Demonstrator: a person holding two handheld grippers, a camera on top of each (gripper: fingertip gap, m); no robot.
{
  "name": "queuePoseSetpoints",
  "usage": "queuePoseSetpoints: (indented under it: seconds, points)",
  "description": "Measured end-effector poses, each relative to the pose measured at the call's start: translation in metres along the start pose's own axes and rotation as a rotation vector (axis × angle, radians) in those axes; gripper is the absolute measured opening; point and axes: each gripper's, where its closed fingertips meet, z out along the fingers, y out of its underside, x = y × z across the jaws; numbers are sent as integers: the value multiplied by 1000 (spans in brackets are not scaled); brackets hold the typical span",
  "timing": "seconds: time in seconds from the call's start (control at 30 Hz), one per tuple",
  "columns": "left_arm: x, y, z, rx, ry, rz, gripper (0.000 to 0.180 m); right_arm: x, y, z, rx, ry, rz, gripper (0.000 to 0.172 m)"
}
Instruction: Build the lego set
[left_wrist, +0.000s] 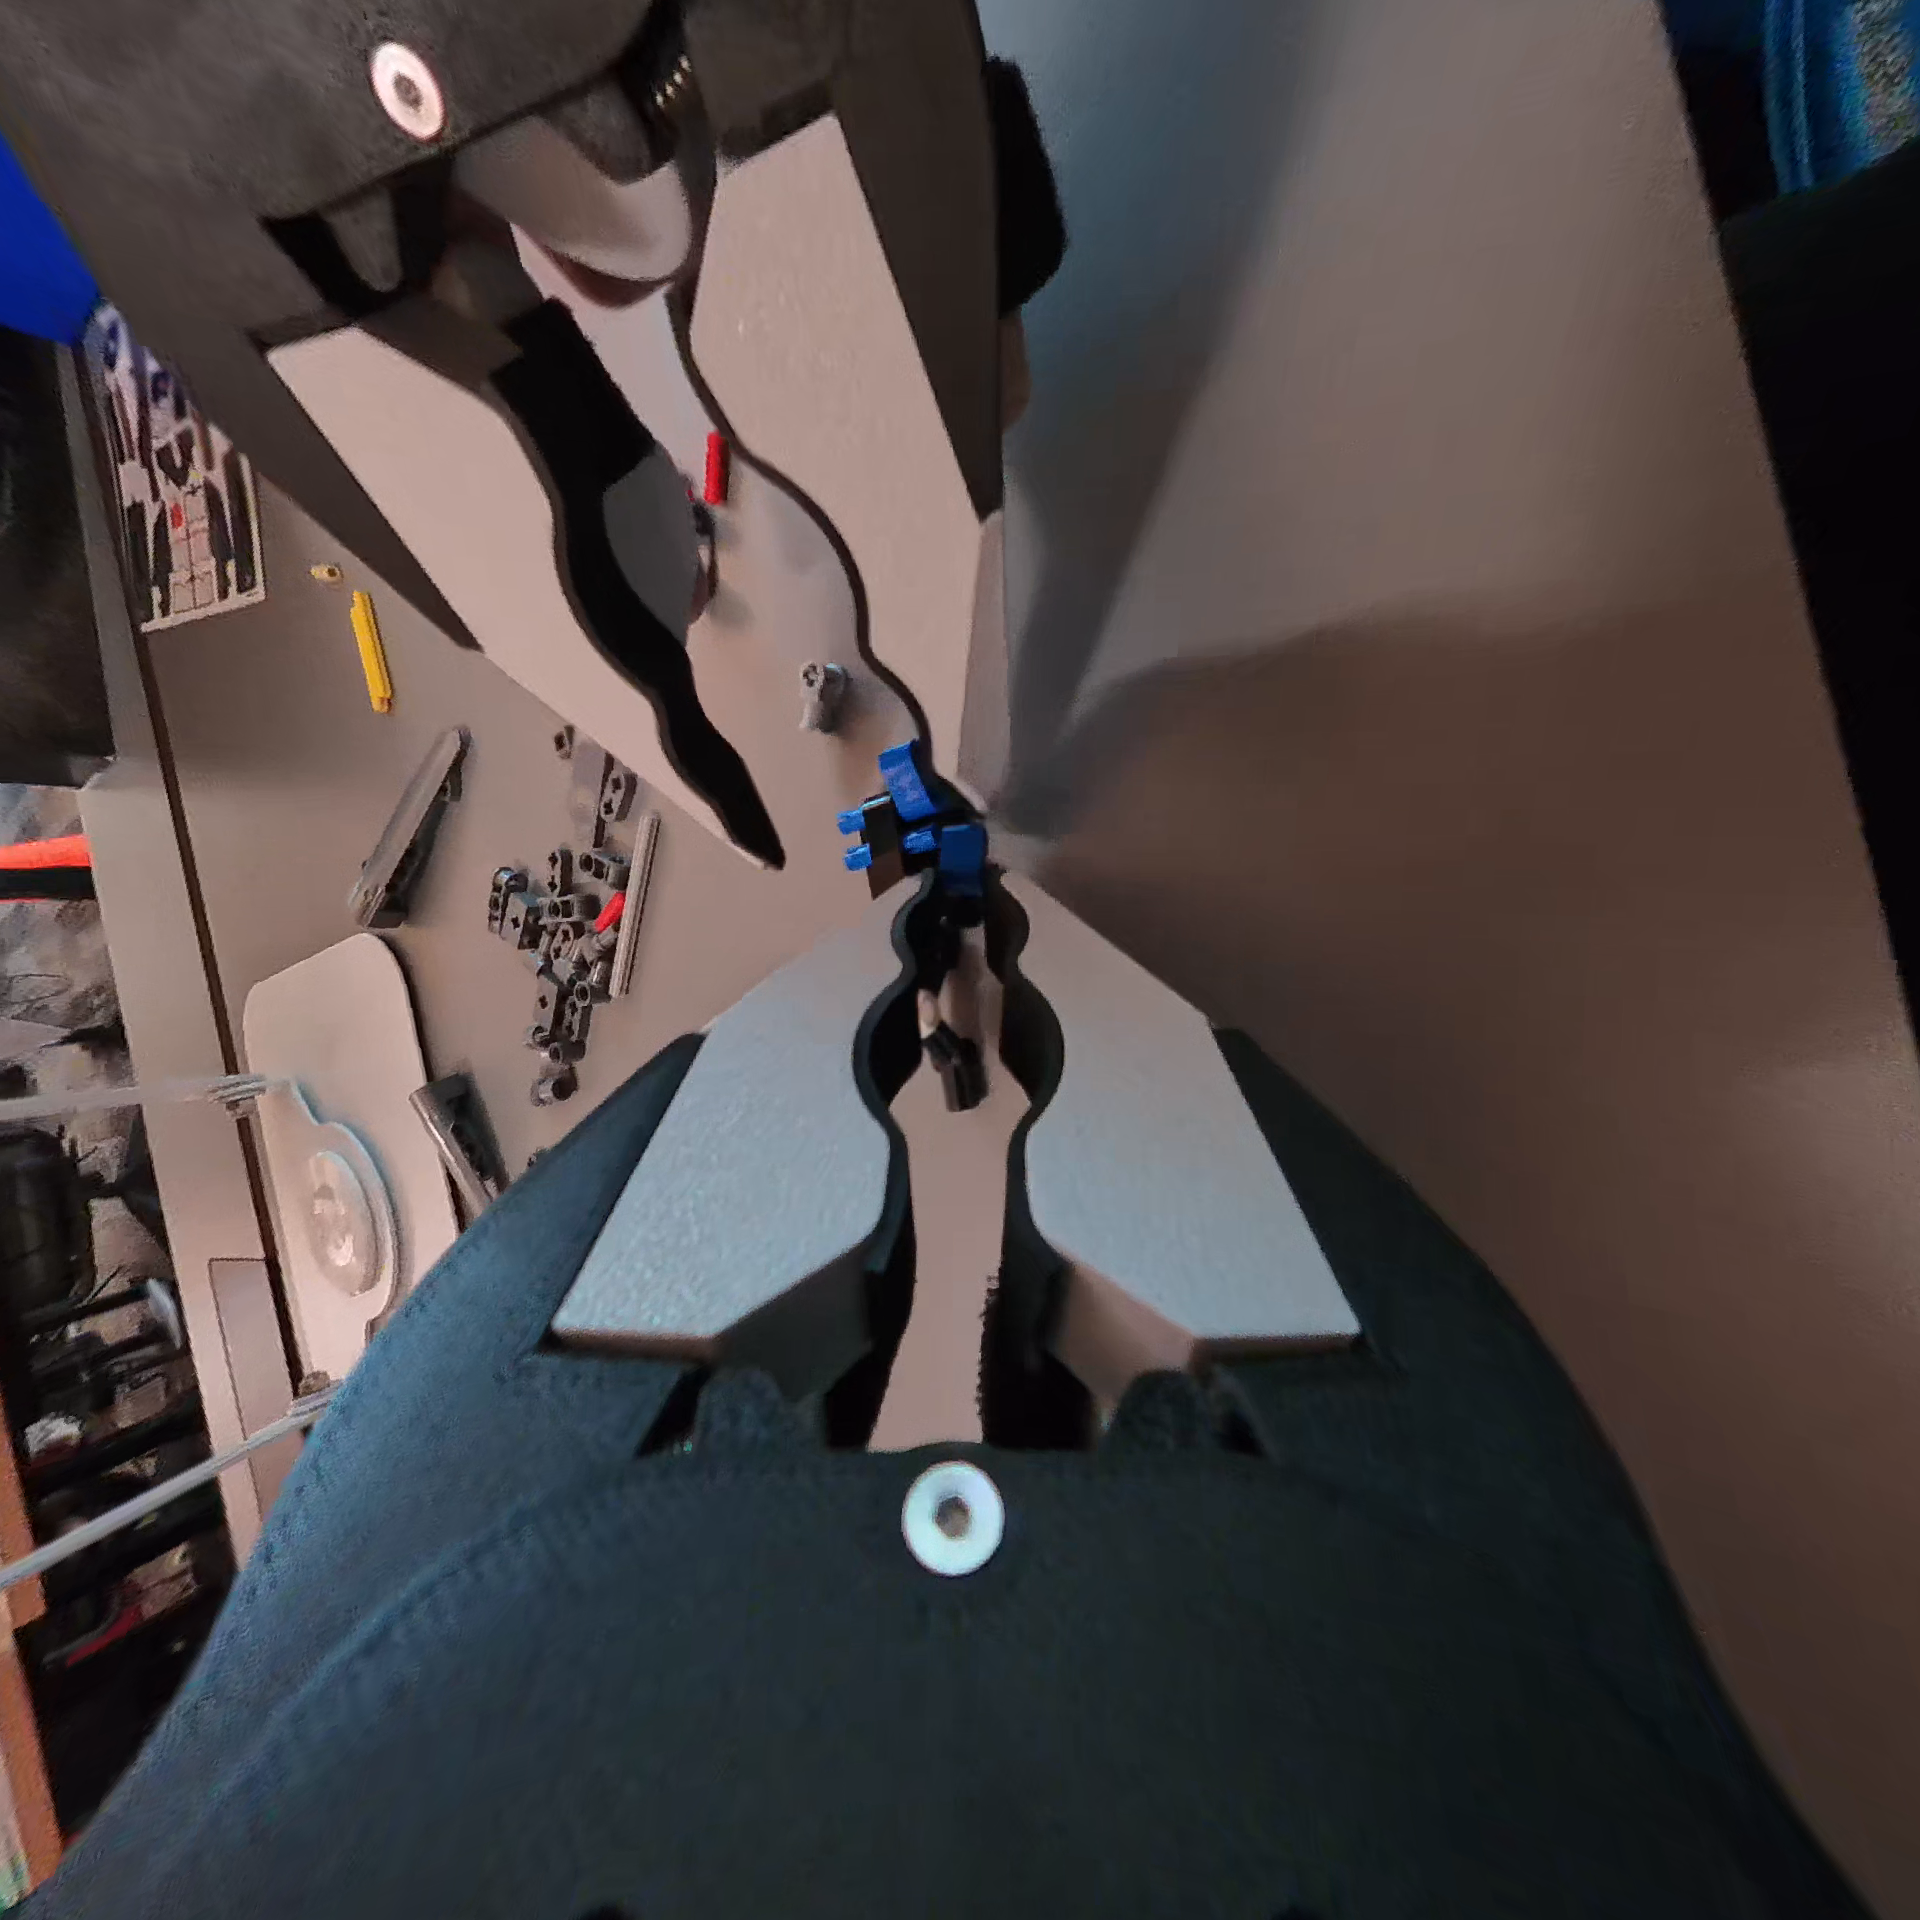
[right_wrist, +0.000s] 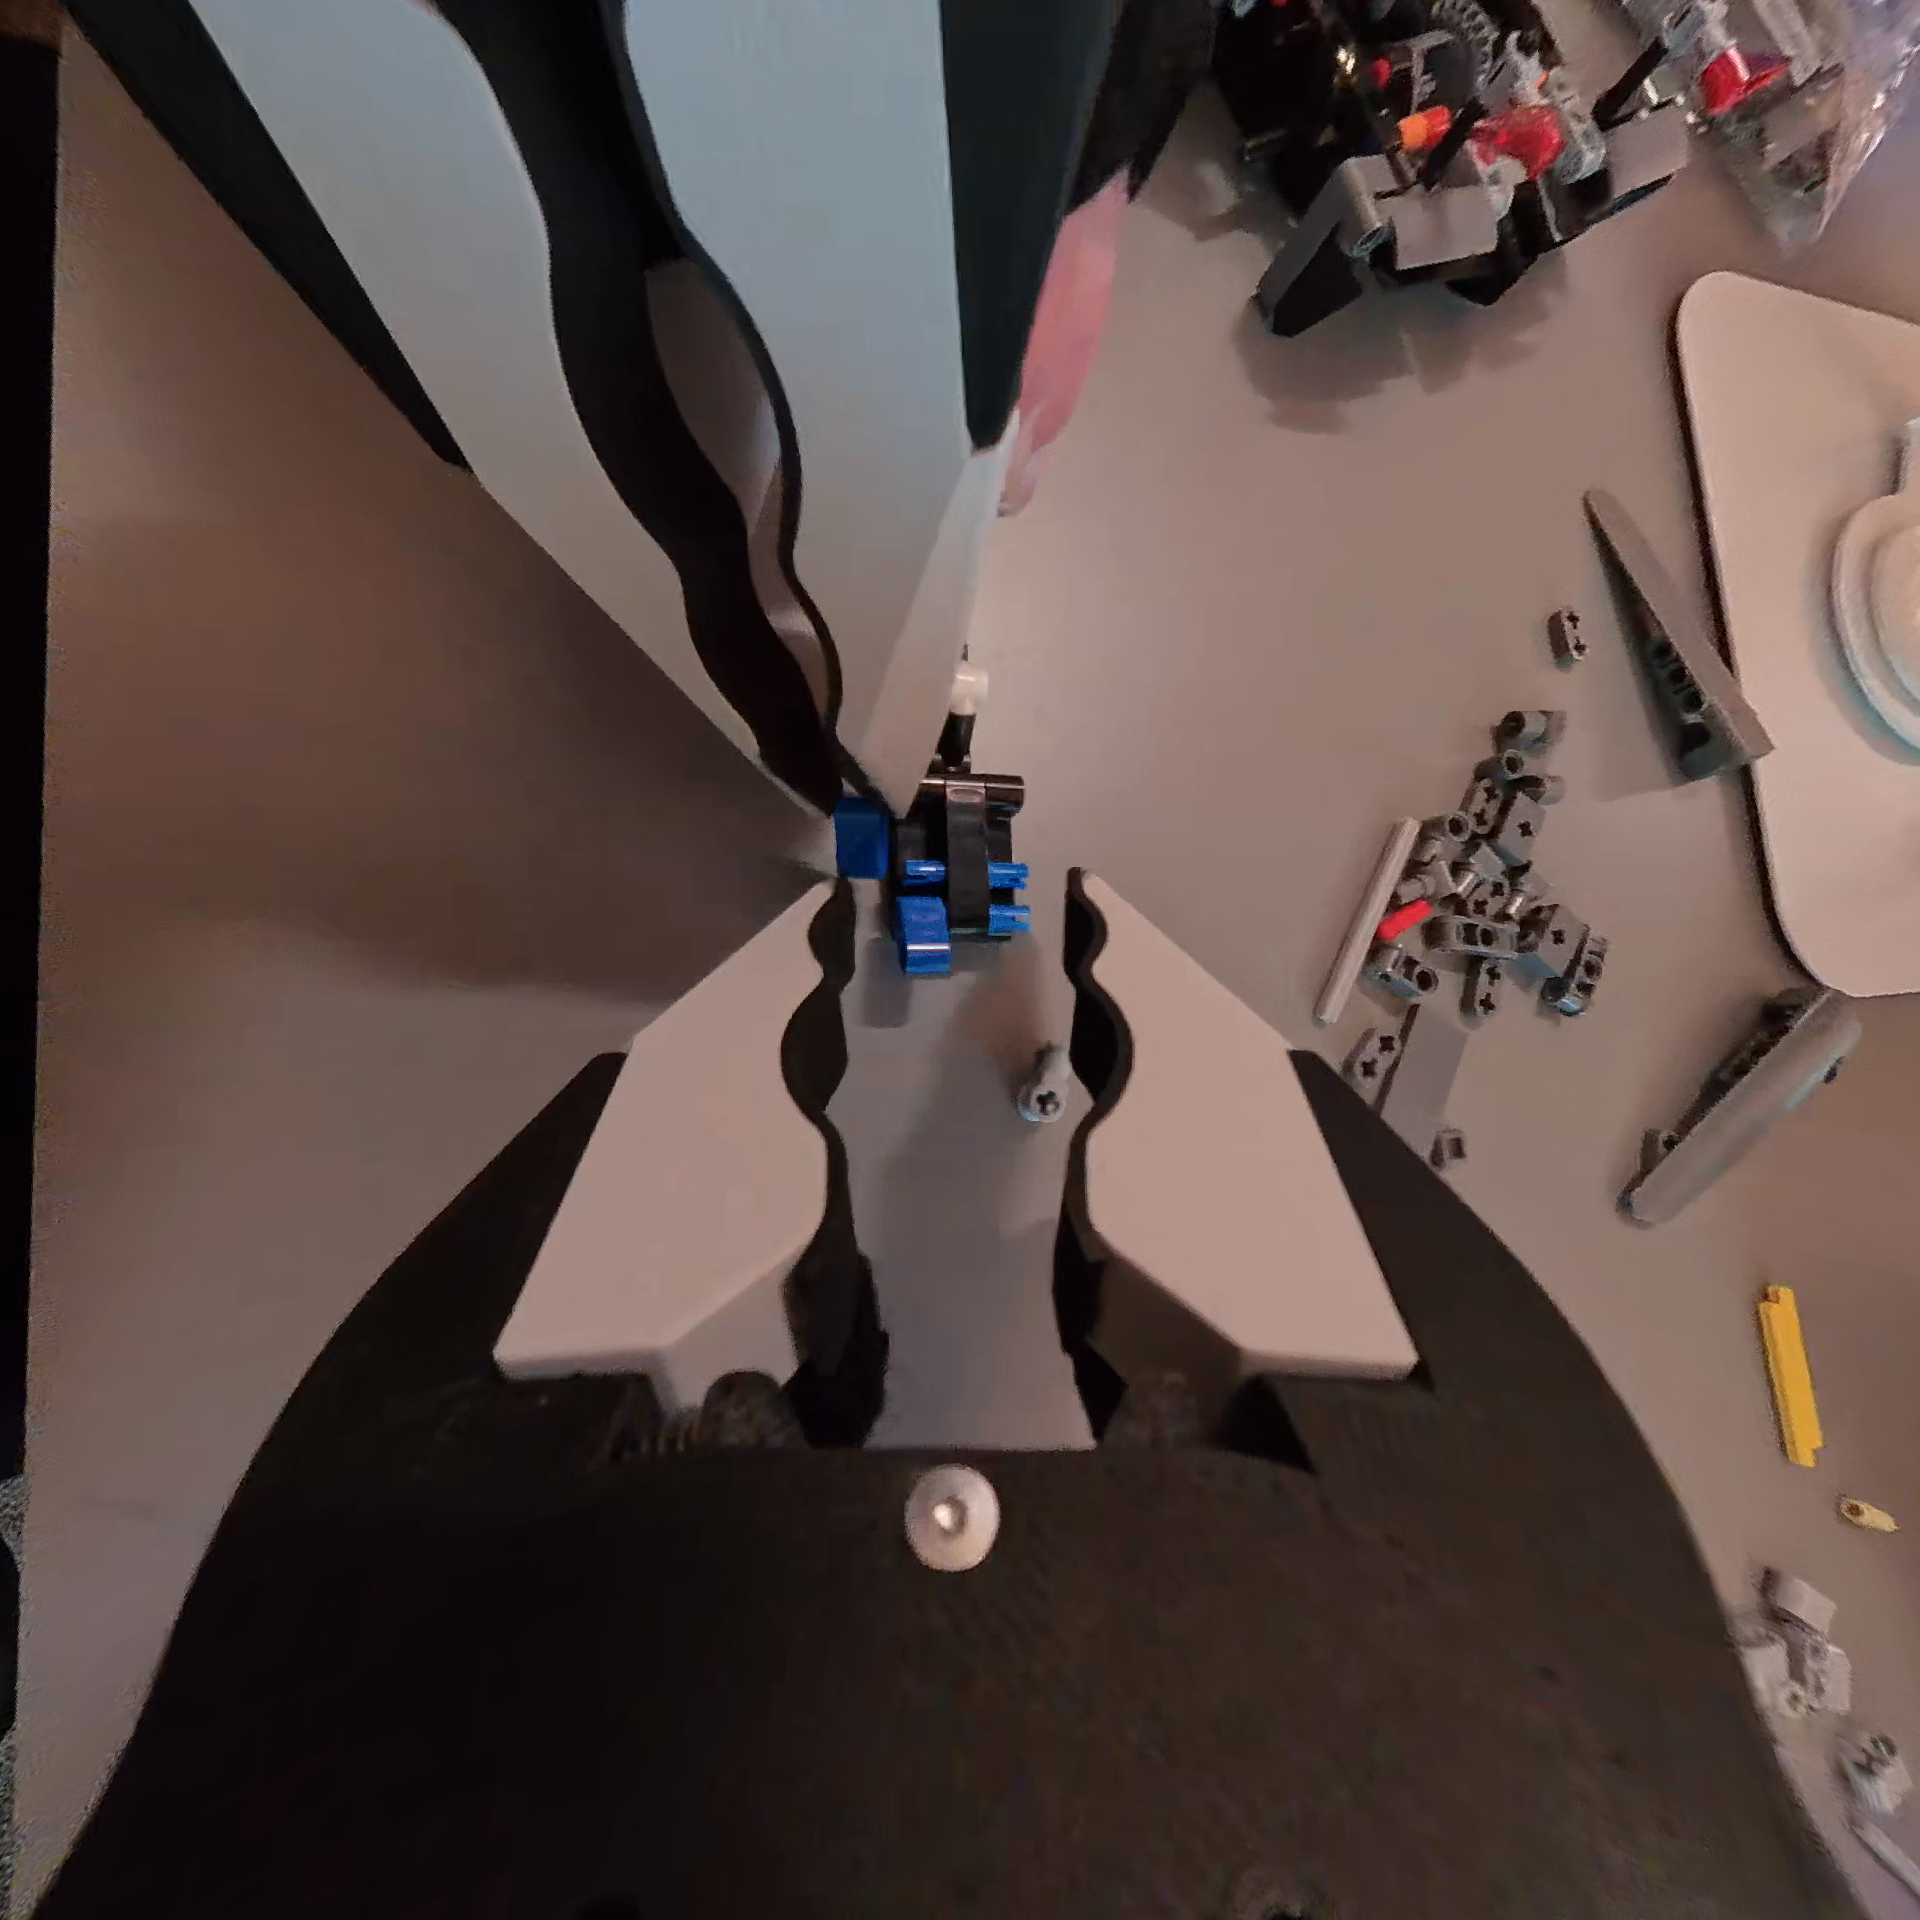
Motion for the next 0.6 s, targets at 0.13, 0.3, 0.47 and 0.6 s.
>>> queuePoseSetpoints:
  seconds: [0.13, 0.3, 0.47, 0.6]
  points:
    - [-1, 2, 5, -25, 10, -20, 5, -2, -1, 1, 18, -10, -10, 33]
    - [-2, 5, 6, -80, 11, -22, 5, -4, -2, 2, 41, -6, -9, 29]
    - [-2, 5, 8, -99, 29, -53, 5, -3, -1, 2, 50, 0, 7, 28]
    - [-2, 5, 8, -85, 31, -100, 5, -3, -2, 2, 58, 13, 15, 28]
